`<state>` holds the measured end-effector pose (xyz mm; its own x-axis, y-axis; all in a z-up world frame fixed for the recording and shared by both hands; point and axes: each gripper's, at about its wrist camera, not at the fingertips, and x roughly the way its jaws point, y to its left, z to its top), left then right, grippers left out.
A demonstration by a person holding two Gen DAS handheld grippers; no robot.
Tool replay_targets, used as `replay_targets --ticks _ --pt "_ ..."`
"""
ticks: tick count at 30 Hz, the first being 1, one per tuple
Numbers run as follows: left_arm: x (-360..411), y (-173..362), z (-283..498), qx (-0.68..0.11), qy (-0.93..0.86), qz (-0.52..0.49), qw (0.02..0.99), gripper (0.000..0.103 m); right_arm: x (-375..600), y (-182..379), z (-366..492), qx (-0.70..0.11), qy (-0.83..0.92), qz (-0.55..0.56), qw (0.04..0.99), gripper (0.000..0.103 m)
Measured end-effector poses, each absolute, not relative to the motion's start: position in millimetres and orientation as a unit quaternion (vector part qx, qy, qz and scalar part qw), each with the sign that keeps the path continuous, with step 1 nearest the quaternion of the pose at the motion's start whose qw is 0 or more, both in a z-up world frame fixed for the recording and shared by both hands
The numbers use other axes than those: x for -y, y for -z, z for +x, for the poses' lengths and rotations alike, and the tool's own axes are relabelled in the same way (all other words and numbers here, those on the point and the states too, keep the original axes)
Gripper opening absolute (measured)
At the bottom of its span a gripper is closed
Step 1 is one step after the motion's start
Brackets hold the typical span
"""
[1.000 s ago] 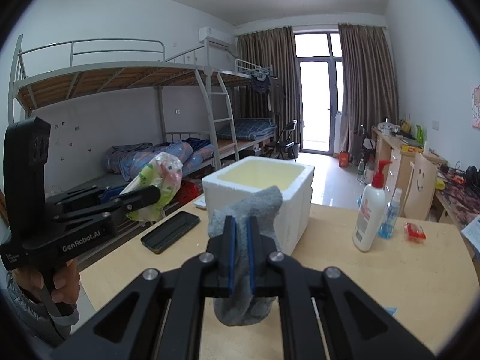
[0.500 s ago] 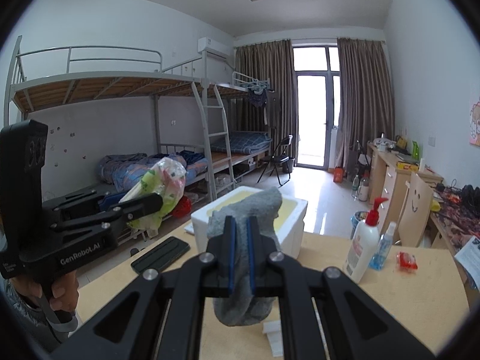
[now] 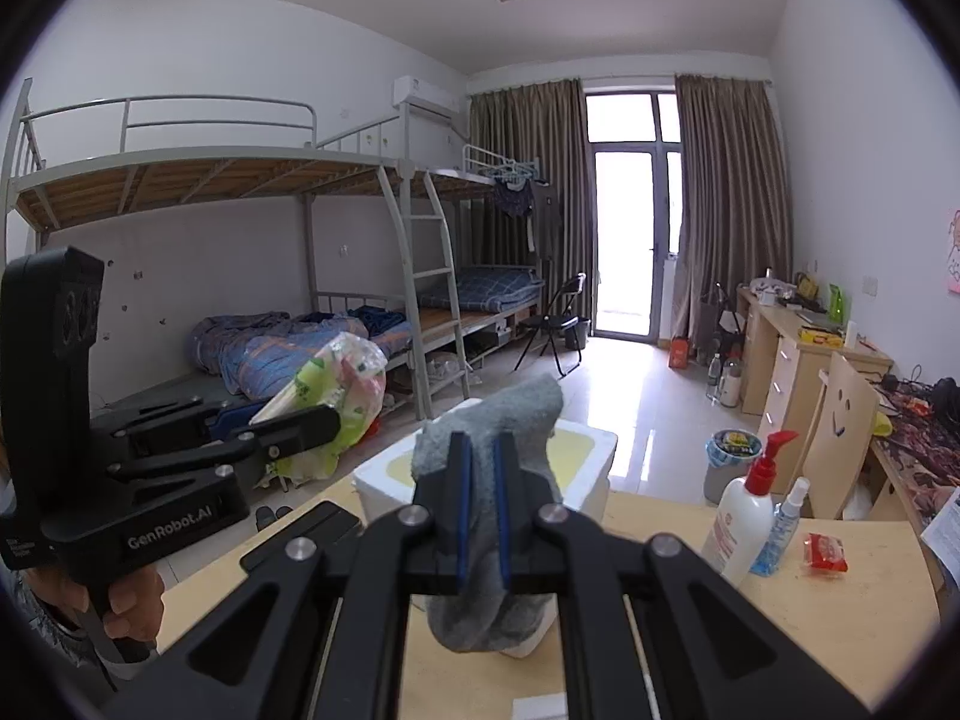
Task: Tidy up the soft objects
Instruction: 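Carry the packet with the left gripper over the foam box while the right gripper brings the sock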
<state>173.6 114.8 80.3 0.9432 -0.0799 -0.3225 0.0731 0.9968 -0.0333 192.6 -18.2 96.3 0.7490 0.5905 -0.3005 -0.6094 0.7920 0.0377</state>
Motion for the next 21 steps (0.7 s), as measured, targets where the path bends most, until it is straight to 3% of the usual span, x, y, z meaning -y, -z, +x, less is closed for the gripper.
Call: replay_targets --ticks 21 --pt "-113 -66 239 -0.203 0.021 -0.006 0.979 0.024 1 -90 234 -0.172 -0.319 -0.033 0.931 0.01"
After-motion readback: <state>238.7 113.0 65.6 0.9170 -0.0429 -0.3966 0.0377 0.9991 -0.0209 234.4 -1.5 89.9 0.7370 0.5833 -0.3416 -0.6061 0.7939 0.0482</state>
